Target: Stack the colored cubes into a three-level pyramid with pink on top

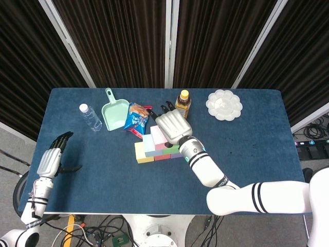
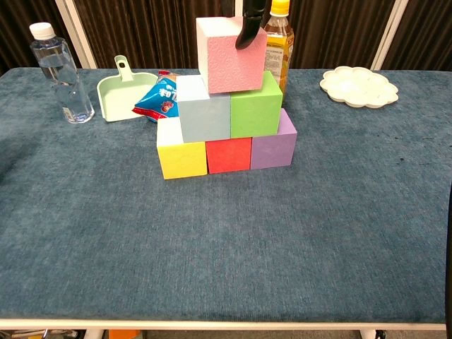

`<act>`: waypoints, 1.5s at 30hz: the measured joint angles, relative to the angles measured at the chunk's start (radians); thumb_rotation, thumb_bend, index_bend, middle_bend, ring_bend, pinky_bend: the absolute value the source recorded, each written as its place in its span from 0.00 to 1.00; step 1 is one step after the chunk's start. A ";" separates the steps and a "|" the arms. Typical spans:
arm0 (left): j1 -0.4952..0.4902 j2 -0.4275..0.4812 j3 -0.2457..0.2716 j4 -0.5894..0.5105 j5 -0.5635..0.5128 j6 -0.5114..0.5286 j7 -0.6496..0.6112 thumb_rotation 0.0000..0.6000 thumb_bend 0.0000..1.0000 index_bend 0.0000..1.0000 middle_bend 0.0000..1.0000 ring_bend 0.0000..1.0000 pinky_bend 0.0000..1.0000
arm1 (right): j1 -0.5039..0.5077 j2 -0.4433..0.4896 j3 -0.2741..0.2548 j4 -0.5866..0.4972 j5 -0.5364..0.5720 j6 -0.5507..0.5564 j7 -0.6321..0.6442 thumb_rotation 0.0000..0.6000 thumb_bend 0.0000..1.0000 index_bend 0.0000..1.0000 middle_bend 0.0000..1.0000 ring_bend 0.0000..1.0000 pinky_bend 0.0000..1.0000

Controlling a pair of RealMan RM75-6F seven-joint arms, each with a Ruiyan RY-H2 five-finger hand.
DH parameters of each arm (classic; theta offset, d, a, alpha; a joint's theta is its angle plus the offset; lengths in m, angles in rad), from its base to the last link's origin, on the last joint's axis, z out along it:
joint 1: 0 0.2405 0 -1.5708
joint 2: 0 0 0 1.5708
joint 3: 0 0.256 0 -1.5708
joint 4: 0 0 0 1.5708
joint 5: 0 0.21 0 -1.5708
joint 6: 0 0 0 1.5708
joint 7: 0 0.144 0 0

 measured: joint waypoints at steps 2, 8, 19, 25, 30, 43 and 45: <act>0.000 0.000 0.000 0.001 0.001 0.000 -0.004 1.00 0.06 0.06 0.02 0.00 0.09 | 0.004 -0.006 0.003 -0.002 0.015 0.015 -0.013 1.00 0.21 0.00 0.59 0.10 0.00; 0.002 0.001 0.001 0.007 -0.001 -0.002 -0.014 1.00 0.06 0.06 0.02 0.00 0.09 | 0.020 -0.020 0.014 -0.008 0.060 0.039 -0.050 1.00 0.19 0.00 0.59 0.10 0.00; 0.006 0.004 0.002 0.016 -0.002 -0.005 -0.033 1.00 0.06 0.06 0.02 0.00 0.09 | 0.033 -0.056 0.038 0.004 0.104 0.074 -0.087 1.00 0.19 0.00 0.59 0.10 0.00; 0.009 0.005 0.000 0.018 -0.008 -0.006 -0.035 1.00 0.06 0.06 0.02 0.00 0.09 | 0.031 -0.070 0.048 0.005 0.117 0.098 -0.102 1.00 0.19 0.00 0.59 0.10 0.00; 0.009 0.006 0.001 0.018 -0.008 -0.011 -0.042 1.00 0.06 0.06 0.02 0.00 0.09 | 0.031 -0.074 0.057 -0.001 0.132 0.107 -0.119 1.00 0.19 0.00 0.59 0.10 0.00; 0.011 0.011 0.007 0.021 0.001 -0.014 -0.064 1.00 0.06 0.06 0.02 0.00 0.09 | 0.031 -0.087 0.075 -0.001 0.159 0.113 -0.152 1.00 0.19 0.00 0.59 0.10 0.00; 0.012 0.010 0.007 0.022 -0.001 -0.016 -0.067 1.00 0.06 0.06 0.02 0.00 0.09 | 0.031 -0.091 0.077 0.003 0.161 0.115 -0.155 1.00 0.19 0.00 0.59 0.11 0.00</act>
